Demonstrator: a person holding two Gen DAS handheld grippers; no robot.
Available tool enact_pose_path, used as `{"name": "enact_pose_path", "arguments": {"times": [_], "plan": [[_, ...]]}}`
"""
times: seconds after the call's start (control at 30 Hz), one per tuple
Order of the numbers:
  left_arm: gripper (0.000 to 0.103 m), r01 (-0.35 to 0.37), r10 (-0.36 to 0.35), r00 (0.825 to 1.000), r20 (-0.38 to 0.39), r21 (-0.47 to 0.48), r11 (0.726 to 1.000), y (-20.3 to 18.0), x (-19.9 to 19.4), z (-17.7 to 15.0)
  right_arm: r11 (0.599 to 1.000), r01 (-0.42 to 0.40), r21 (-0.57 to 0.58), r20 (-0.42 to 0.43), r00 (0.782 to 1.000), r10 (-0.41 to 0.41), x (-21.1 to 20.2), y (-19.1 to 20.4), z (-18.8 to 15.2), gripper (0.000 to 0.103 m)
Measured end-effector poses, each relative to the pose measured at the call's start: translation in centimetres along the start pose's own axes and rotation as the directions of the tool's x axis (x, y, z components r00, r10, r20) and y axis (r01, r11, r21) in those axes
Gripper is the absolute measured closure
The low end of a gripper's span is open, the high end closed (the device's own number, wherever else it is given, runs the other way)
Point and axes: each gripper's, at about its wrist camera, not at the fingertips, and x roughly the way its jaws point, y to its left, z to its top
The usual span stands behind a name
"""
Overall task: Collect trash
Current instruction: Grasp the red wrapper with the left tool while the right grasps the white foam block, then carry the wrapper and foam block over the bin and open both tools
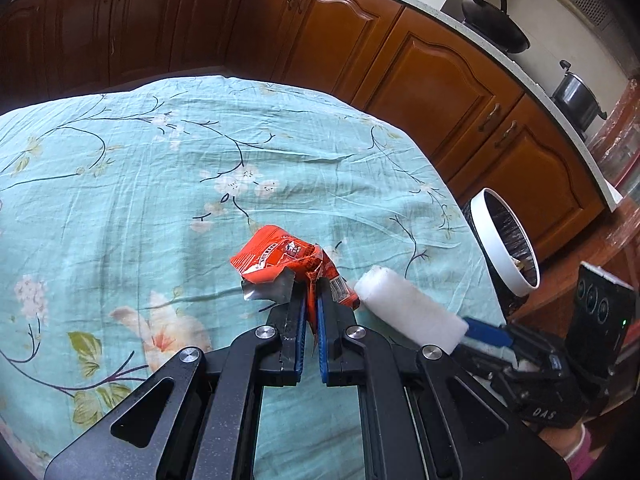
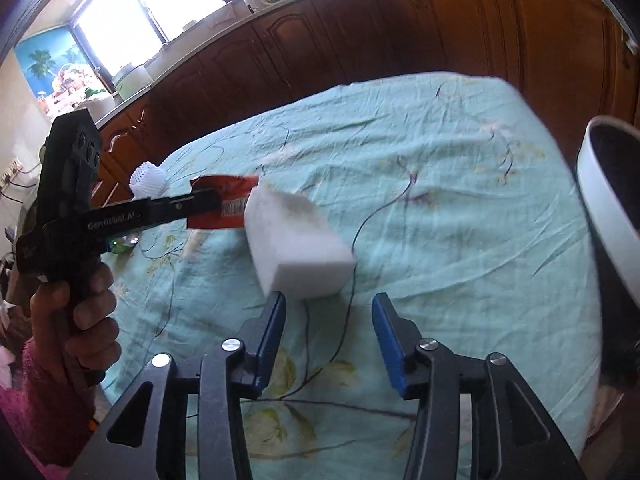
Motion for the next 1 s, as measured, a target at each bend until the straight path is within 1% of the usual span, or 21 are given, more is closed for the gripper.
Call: {"name": "enact_pose_path", "arguments": {"times": [0.03, 0.1, 0.17, 0.2, 0.27, 0.3, 0.43, 0.47, 0.53, 0.57, 0.7, 0.8, 0.9, 0.93, 1.0], "plan": [[0.099, 0.000, 0.000, 1.000, 0.000, -0.001, 1.000, 0.0, -0.1, -0.1, 1.000, -0.001, -0.008, 0.005, 1.000, 0.001, 0.0, -0.1, 0.7, 0.048], [0.099, 0.002, -0.002, 1.000, 0.001, -0.003, 1.000, -0.1, -0.3, -0.4, 0.999, -0.019, -0.037, 0.002, 1.000, 0.019, 0.3, 0.2, 1.9, 0.048], [0.099, -0.006, 0.006, 1.000, 0.004, -0.004, 1.000, -0.1, -0.6, -0.6, 0.998, -0.039, -0.055, 0.009, 0.999, 0.040, 0.5, 0.5, 2.5, 0.038], [0.099, -0.014, 0.014, 1.000, 0.007, -0.004, 1.000, -0.1, -0.8, -0.6, 0.997, -0.063, -0.037, 0.008, 0.998, 0.063, 0.7, 0.3, 2.7, 0.037], [0.099, -0.019, 0.019, 1.000, 0.018, -0.005, 1.000, 0.1, -1.3, -0.7, 0.991, -0.131, 0.010, 0.001, 0.991, 0.131, 1.1, -0.1, 3.0, 0.037], [0.099, -0.022, 0.022, 1.000, 0.022, -0.008, 1.000, 0.2, -1.5, -0.8, 0.989, -0.145, 0.017, 0.004, 0.989, 0.145, 1.2, 0.0, 2.9, 0.037], [0.099, -0.034, 0.035, 0.999, 0.028, -0.027, 0.999, 0.8, -2.1, -1.0, 0.992, -0.107, -0.074, 0.004, 0.994, 0.107, 1.7, 1.8, 2.6, 0.035], [0.099, -0.034, 0.035, 0.999, 0.030, -0.032, 0.999, 1.0, -2.3, -1.1, 0.989, -0.122, -0.078, -0.010, 0.993, 0.121, 2.0, 2.1, 2.6, 0.035], [0.099, -0.038, 0.039, 0.999, 0.037, -0.041, 0.998, 1.5, -2.7, -1.3, 0.984, -0.170, -0.049, -0.025, 0.985, 0.169, 2.2, 2.0, 2.4, 0.035], [0.099, -0.041, 0.043, 0.998, 0.040, -0.042, 0.998, 1.7, -3.0, -1.4, 0.981, -0.192, -0.036, -0.023, 0.981, 0.192, 2.2, 2.0, 2.2, 0.035], [0.099, -0.067, 0.070, 0.996, 0.053, -0.055, 0.996, 2.6, -3.9, -1.9, 0.971, -0.238, 0.007, -0.005, 0.971, 0.238, 2.1, 2.0, 2.1, 0.033], [0.099, -0.073, 0.078, 0.995, 0.063, -0.073, 0.995, 3.1, -4.3, -2.0, 0.982, -0.183, 0.047, -0.017, 0.983, 0.184, 3.3, 2.3, 2.3, 0.031], [0.099, -0.076, 0.081, 0.994, 0.070, -0.075, 0.994, 3.3, -4.7, -2.2, 0.980, -0.187, 0.069, -0.034, 0.981, 0.190, 4.8, 3.4, 2.3, 0.031], [0.099, -0.080, 0.086, 0.994, 0.072, -0.070, 0.994, 3.2, -4.8, -2.2, 0.983, -0.174, 0.065, -0.043, 0.983, 0.177, 5.3, 3.9, 2.3, 0.032], [0.099, -0.089, 0.093, 0.993, 0.075, -0.061, 0.994, 3.0, -5.0, -2.3, 0.982, -0.173, 0.078, -0.060, 0.982, 0.178, 6.2, 4.4, 2.2, 0.036]]}}
